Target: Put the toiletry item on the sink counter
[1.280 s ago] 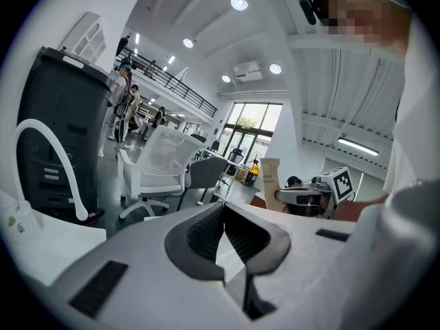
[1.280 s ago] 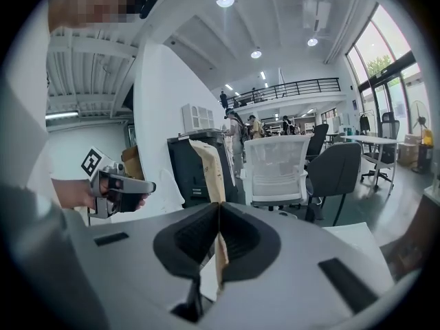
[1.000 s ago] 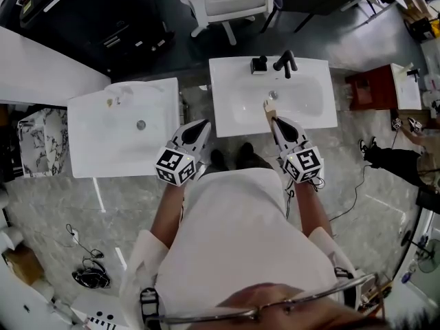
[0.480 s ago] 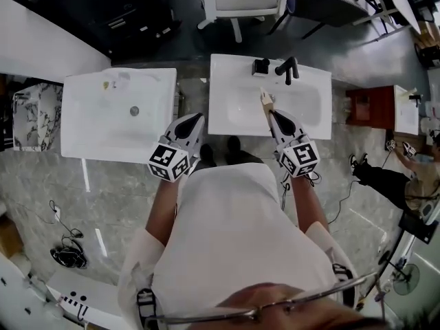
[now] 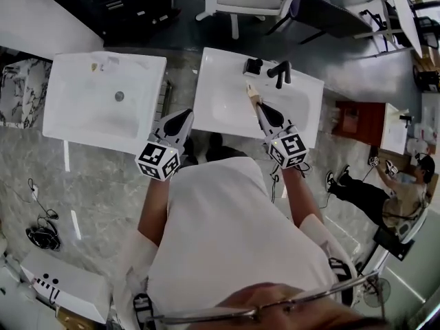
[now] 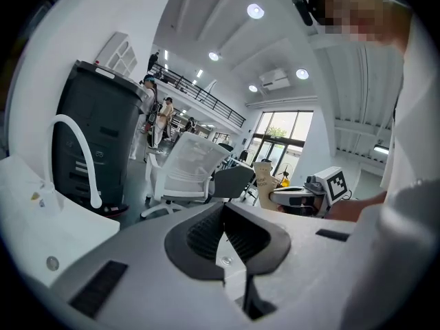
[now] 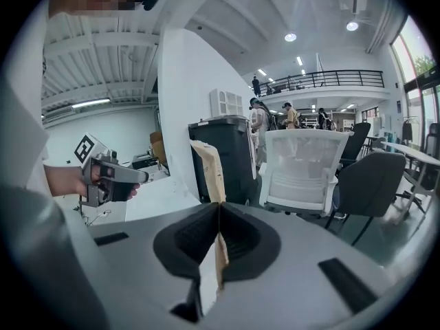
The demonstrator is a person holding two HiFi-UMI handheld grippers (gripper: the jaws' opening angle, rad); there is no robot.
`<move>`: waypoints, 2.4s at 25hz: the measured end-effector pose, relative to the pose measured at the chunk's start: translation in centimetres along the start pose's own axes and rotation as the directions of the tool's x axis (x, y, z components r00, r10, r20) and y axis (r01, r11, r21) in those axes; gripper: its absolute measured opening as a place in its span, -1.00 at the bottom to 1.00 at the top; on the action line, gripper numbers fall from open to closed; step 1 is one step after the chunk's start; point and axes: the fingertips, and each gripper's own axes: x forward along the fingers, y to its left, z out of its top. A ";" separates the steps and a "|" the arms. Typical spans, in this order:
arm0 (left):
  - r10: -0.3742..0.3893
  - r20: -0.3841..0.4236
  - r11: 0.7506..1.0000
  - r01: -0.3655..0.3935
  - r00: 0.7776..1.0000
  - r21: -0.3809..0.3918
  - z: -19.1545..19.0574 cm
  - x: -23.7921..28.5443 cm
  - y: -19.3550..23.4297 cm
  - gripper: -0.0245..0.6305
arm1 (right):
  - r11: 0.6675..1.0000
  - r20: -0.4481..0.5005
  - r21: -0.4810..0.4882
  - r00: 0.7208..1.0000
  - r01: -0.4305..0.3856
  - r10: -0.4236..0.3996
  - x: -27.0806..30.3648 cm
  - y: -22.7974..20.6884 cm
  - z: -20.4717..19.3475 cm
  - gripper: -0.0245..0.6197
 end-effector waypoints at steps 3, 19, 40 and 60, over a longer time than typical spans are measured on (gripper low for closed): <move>0.027 0.006 1.000 -0.027 1.000 -0.016 -0.4 0.2 -0.2 -0.91 | 0.999 -0.023 -0.028 0.999 -0.025 0.024 0.8 -0.7 -0.5 -0.89; 0.097 -0.028 0.994 -0.098 0.995 -0.049 -2.5 1.2 -0.9 -0.91 | 0.979 -0.129 -0.166 0.987 -0.119 0.098 6.3 -3.5 -2.6 -0.89; 0.137 -0.045 0.985 -0.140 0.990 -0.098 -4.1 3.3 -1.4 -0.91 | 0.932 -0.281 -0.292 0.951 -0.214 0.130 13.9 -5.9 -8.0 -0.89; 0.142 -0.080 0.978 -0.152 0.987 -0.140 -6.1 5.2 -1.2 -0.91 | 0.909 -0.377 -0.346 0.921 -0.233 0.093 21.1 -7.8 -13.2 -0.89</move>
